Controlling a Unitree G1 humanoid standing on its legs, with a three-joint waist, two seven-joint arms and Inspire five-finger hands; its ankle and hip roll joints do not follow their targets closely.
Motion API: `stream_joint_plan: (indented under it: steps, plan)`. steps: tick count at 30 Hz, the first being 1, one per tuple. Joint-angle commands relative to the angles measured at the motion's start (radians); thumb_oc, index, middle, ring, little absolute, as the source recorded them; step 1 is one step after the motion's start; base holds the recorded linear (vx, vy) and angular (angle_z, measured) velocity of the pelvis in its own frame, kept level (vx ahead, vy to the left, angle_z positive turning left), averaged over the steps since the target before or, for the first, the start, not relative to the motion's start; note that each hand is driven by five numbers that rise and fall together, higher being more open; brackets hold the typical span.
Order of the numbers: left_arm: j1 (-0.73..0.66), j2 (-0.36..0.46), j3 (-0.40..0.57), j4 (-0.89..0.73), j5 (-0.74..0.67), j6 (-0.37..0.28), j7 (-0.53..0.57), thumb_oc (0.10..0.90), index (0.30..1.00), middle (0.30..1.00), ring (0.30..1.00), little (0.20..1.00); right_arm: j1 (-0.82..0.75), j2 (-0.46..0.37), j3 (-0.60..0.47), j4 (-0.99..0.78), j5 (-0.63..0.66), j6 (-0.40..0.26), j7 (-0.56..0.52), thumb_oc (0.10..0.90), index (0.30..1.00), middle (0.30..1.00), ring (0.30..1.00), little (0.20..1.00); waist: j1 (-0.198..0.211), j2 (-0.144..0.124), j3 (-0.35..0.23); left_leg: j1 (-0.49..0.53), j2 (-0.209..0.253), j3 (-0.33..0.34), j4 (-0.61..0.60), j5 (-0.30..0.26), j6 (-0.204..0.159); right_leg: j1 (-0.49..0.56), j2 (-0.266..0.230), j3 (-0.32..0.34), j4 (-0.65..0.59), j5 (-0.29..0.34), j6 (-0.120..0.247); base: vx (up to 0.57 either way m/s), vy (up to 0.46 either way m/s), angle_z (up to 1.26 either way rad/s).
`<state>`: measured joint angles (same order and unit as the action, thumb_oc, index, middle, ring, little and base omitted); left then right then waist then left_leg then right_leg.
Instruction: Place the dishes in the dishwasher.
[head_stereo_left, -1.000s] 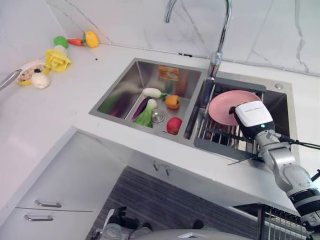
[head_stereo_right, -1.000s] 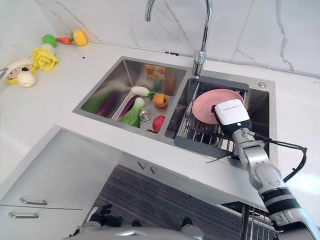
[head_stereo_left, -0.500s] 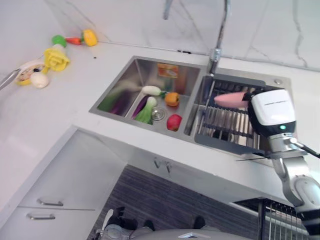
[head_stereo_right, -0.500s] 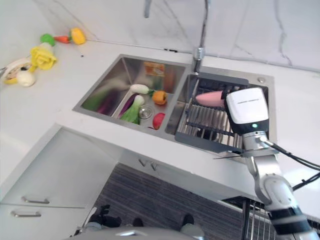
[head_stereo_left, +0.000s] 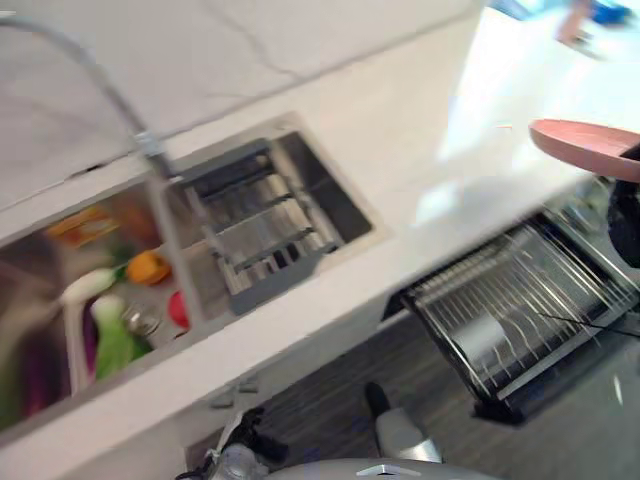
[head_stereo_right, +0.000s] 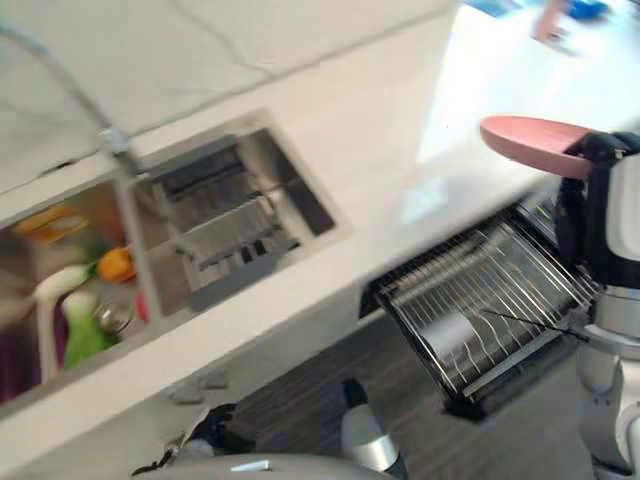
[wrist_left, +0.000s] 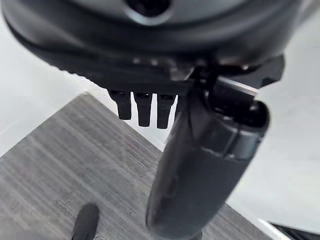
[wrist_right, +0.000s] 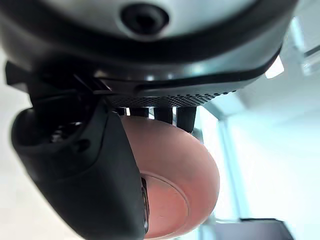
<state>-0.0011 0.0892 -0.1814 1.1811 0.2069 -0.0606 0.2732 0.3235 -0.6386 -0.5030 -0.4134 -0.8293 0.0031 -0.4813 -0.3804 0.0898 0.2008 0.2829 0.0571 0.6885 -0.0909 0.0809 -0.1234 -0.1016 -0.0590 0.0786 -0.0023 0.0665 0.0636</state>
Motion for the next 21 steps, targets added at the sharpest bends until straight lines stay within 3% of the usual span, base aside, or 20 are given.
stream_joint_plan:
  steps: [1,7,10,15,17,21]
  plan:
    - [-0.021,0.040,0.011,0.036,0.008,-0.012,0.008,0.800,0.900,0.900,0.900,0.900,-0.090,-0.011,-0.025,-0.105,0.010,-0.057,-0.049,0.400,0.300,0.300,0.300,0.300,0.039,-0.057,-0.006,-0.049,-0.001,-0.041,0.006,-0.151,0.052,-0.025,-0.112,0.008,0.004,0.011,0.197,-0.03,0.047,-0.40]
    - [-0.039,0.032,-0.010,0.034,0.008,-0.020,0.008,0.800,0.900,0.900,0.900,0.900,-0.026,0.023,0.028,-0.063,-0.001,-0.058,-0.032,0.400,0.300,0.300,0.300,0.300,0.021,-0.053,0.027,-0.057,-0.011,-0.031,0.006,-0.149,0.055,-0.051,-0.126,0.007,0.021,0.021,0.198,-0.06,0.036,-0.09]
    - [-0.074,0.032,-0.042,0.018,0.008,-0.022,0.010,0.800,0.900,0.900,0.900,0.900,-0.053,-0.020,0.134,0.080,-0.053,-0.005,-0.010,0.400,0.300,0.300,0.300,0.300,0.047,-0.045,0.100,-0.099,-0.015,-0.053,0.010,-0.131,0.049,-0.087,-0.151,-0.027,0.046,0.027,0.198,-0.19,0.014,0.15]
    - [-0.103,0.041,-0.048,0.013,-0.004,-0.023,0.014,0.800,0.900,0.900,0.900,0.900,-0.124,-0.063,0.208,0.235,-0.097,0.056,-0.022,0.400,0.300,0.300,0.300,0.300,0.078,-0.041,0.154,-0.139,-0.016,-0.076,0.019,-0.121,0.046,-0.109,-0.170,-0.049,0.060,0.034,0.198,-0.14,-0.026,0.23]
    - [-0.116,0.051,-0.053,0.008,-0.021,-0.026,0.022,0.800,0.900,0.900,0.900,0.900,-0.192,-0.100,0.268,0.388,-0.125,0.114,-0.025,0.400,0.300,0.300,0.300,0.300,0.117,-0.024,0.197,-0.176,-0.013,-0.091,0.034,-0.111,0.039,-0.125,-0.192,-0.069,0.061,0.043,0.198,-0.15,-0.042,0.08]
    - [-0.123,0.059,-0.061,0.001,-0.025,-0.028,0.023,0.800,0.900,0.900,0.900,0.900,-0.288,-0.131,0.327,0.525,-0.128,0.157,-0.047,0.400,0.300,0.300,0.300,0.300,0.142,-0.007,0.223,-0.207,-0.004,-0.099,0.050,-0.103,0.031,-0.137,-0.207,-0.082,0.061,0.049,0.198,-0.09,-0.047,0.34]
